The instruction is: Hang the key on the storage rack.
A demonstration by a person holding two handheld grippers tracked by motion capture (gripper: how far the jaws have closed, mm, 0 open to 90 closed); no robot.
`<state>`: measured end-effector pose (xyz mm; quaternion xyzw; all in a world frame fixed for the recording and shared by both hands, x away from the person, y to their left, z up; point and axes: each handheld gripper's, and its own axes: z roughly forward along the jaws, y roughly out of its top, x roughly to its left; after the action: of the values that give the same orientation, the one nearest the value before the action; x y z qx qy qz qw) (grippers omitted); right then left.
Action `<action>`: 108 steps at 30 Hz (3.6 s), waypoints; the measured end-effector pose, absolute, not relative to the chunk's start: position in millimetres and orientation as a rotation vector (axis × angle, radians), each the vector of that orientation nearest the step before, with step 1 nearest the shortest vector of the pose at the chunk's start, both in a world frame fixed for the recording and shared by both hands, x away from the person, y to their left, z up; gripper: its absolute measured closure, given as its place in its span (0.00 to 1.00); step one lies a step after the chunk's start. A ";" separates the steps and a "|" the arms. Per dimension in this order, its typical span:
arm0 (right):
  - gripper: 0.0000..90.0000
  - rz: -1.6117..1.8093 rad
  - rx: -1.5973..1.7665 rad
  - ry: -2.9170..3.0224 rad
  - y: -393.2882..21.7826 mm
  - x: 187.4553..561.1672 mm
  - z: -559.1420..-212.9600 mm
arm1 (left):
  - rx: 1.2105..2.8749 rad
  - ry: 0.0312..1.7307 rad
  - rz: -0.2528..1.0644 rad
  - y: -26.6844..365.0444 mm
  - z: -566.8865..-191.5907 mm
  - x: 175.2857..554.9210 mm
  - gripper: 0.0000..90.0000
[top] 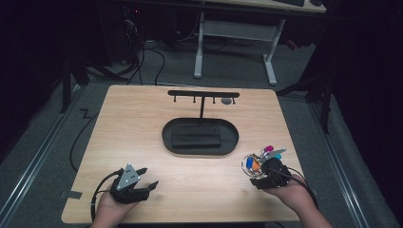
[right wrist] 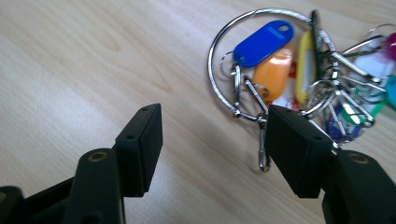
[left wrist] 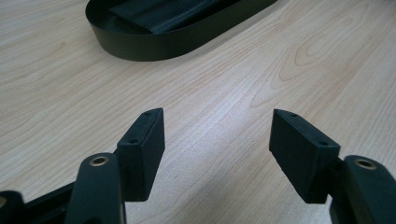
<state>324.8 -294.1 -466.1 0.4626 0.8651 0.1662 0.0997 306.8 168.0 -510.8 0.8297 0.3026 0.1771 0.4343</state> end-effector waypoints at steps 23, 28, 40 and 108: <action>0.66 0.058 1.177 2.859 -253.2 387.2 -485.8 | 2.116 0.733 0.479 171.3 -512.0 299.3 0.42; 0.75 0.044 1.151 2.893 -254.4 391.3 -487.5 | 2.122 0.728 0.482 172.0 -511.9 298.9 0.42; 0.97 0.011 1.119 2.923 -253.6 391.2 -487.5 | 2.130 0.729 0.487 172.2 -512.4 297.5 0.42; 0.98 0.239 1.068 2.674 -264.8 365.7 -293.9 | 2.130 0.714 0.483 167.4 -514.9 299.3 0.41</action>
<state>365.7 -264.8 -293.9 0.3665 0.9182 0.0822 0.1256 299.3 167.4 -514.9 0.8456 0.2836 0.1919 0.4095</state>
